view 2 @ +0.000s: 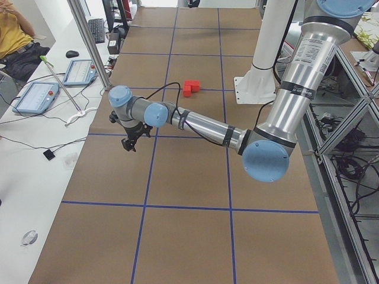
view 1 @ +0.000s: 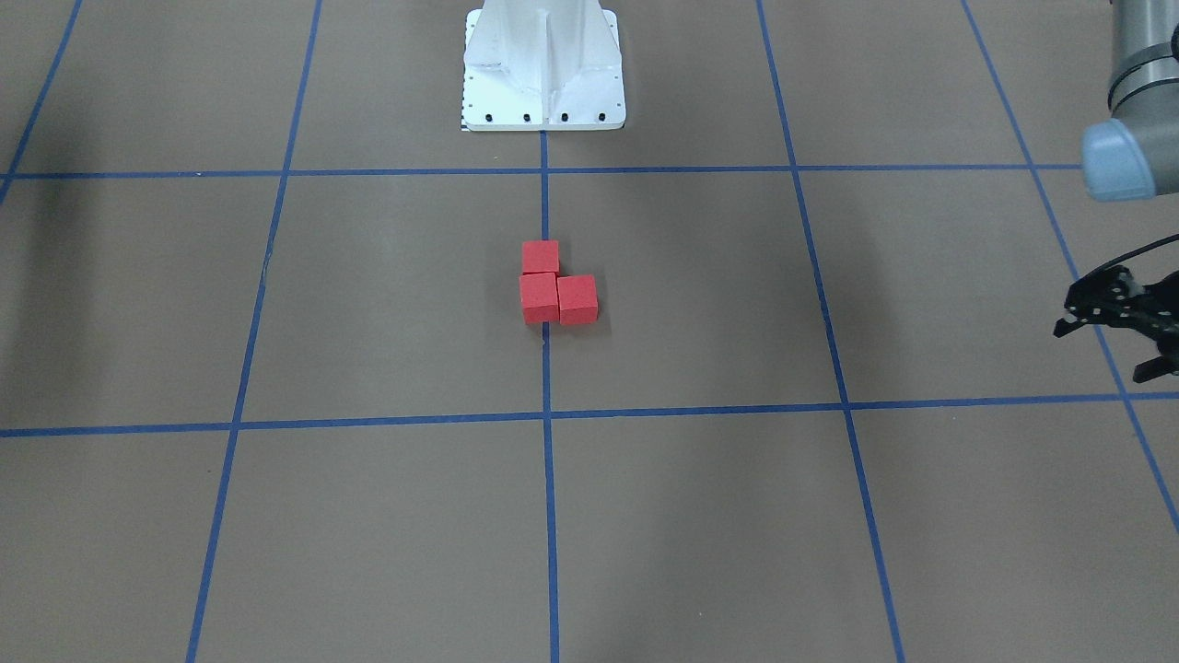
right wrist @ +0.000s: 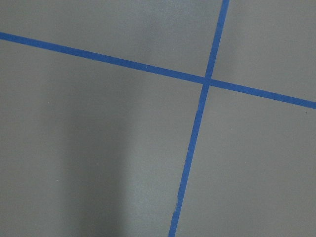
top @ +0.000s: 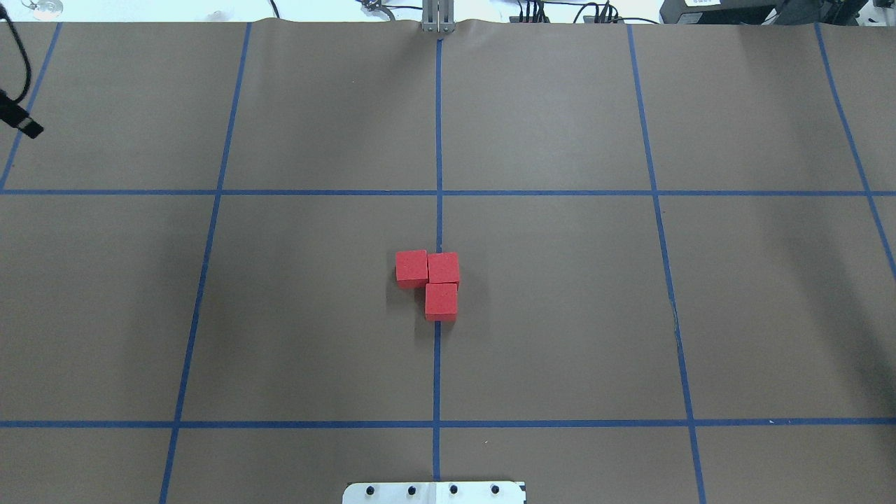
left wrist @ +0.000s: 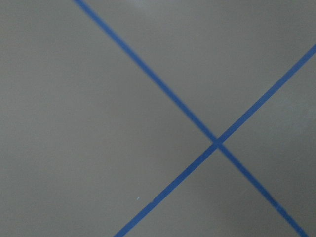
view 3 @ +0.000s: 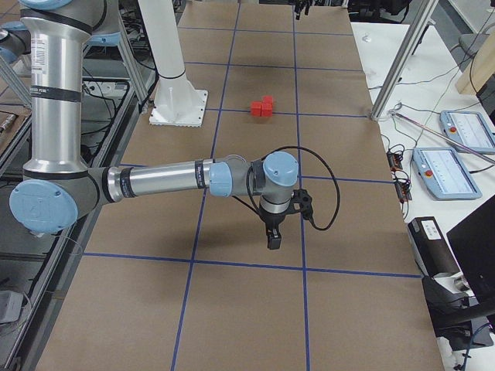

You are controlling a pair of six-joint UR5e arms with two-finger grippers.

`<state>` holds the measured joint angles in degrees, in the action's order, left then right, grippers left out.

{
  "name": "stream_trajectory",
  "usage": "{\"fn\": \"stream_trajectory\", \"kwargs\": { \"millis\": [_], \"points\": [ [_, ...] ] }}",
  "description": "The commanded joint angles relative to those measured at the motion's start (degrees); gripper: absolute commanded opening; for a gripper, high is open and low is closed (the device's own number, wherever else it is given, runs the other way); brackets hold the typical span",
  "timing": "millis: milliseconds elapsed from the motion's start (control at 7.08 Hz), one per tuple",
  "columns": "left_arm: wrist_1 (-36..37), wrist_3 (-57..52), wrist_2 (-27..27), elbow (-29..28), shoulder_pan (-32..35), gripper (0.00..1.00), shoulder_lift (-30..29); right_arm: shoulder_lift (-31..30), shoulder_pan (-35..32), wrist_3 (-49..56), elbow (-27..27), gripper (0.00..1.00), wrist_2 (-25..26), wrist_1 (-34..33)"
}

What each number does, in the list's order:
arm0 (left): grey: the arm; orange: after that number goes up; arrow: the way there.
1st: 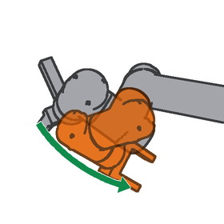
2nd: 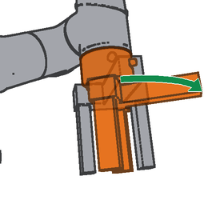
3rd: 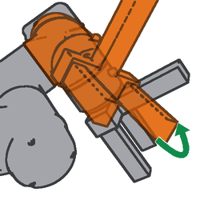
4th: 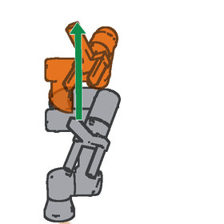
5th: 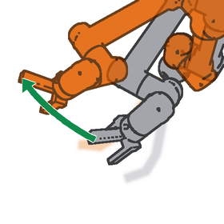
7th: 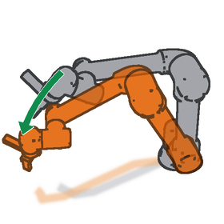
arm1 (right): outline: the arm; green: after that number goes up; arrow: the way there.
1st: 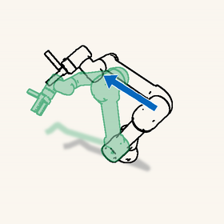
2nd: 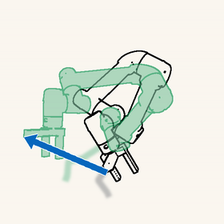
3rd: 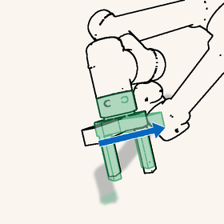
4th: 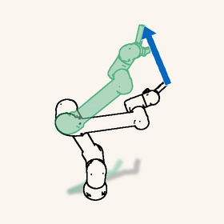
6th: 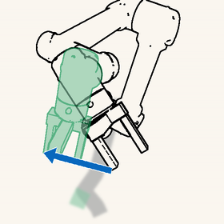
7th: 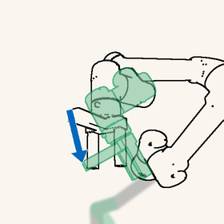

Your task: Form red blocks into L shape at center

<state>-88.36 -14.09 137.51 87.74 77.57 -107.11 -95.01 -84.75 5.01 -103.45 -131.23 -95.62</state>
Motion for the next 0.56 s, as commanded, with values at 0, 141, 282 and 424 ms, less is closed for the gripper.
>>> {"fn": "stream_trajectory", "kwargs": {
  "millis": [0,141,282,424],
  "points": [
    [-2.1,-0.1,0.0,0.6,11.2,1.00,9.9,-0.4,-0.3,-0.1,0.0,0.99,0.0,0.0],
    [-2.8,0.5,-0.3,0.6,15.5,1.00,12.8,-0.4,-0.3,-0.1,0.1,0.99,0.0,-0.1],
    [-2.6,0.7,-0.5,0.5,18.5,1.00,14.7,-0.9,-0.3,-0.3,0.1,0.99,0.0,-0.1],
    [-2.5,0.9,-0.6,0.7,19.6,1.00,17.4,-0.9,-0.3,-0.3,0.1,0.99,-0.1,-0.1]
  ]
}}
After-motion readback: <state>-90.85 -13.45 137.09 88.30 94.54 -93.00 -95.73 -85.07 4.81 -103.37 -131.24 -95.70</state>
